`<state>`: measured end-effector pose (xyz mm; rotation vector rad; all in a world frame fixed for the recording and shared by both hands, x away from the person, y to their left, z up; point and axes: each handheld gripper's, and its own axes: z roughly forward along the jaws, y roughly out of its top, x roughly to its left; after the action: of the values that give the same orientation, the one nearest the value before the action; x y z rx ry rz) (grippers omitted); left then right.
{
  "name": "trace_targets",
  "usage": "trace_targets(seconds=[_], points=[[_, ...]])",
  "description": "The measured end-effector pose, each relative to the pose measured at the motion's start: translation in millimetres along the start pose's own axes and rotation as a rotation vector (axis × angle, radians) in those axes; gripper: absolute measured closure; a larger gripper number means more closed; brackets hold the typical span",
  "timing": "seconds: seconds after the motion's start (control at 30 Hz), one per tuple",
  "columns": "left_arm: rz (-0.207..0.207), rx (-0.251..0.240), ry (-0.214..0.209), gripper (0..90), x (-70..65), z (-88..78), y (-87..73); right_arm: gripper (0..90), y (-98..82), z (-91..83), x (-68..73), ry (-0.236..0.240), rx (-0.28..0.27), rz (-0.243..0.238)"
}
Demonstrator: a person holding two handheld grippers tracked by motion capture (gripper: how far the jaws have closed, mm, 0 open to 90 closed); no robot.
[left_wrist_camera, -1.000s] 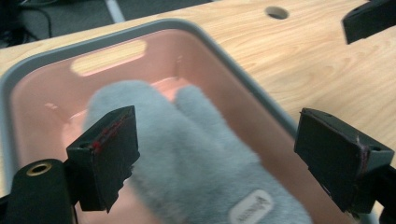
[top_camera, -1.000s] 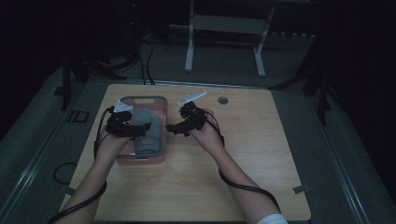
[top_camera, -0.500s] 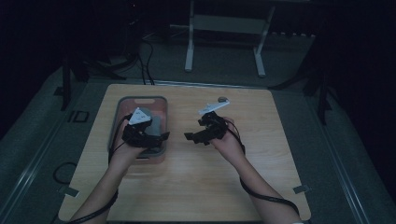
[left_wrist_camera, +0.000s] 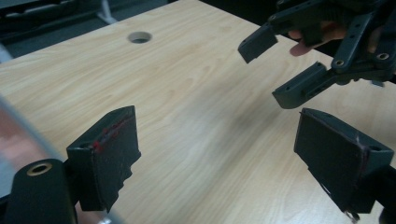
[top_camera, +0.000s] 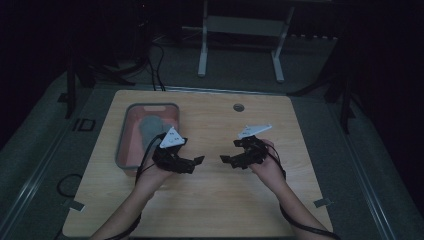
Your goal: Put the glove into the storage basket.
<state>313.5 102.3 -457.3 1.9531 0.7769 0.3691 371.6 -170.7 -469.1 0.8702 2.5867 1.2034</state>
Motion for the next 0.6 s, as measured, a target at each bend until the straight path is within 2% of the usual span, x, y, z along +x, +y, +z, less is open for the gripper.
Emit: trace_targets(seconds=[0.07, 0.3, 0.4, 0.5, 0.6], points=[[0.012, 0.003, -0.02, 14.4, -6.5, 5.8, -1.1, 15.6, -8.9, -3.6, -1.4, 0.0, -0.006, -0.015], [0.037, 0.027, -0.092, 14.4, -27.9, 31.0, -11.4, 15.6, -38.7, -13.8, -9.5, -0.003, -0.039, -0.023], [0.036, 0.032, -0.113, 14.4, -33.7, 41.8, -18.6, 15.4, -50.1, -16.1, -11.9, -0.012, -0.036, -0.035], [0.02, 0.039, -0.152, 14.3, -38.6, 53.7, -28.5, 14.7, -60.9, -16.9, -14.5, -0.021, -0.028, -0.046], [0.037, 0.039, -0.171, 14.4, -42.9, 61.4, -36.7, 14.1, -71.7, -18.1, -16.4, -0.026, -0.035, -0.039]])
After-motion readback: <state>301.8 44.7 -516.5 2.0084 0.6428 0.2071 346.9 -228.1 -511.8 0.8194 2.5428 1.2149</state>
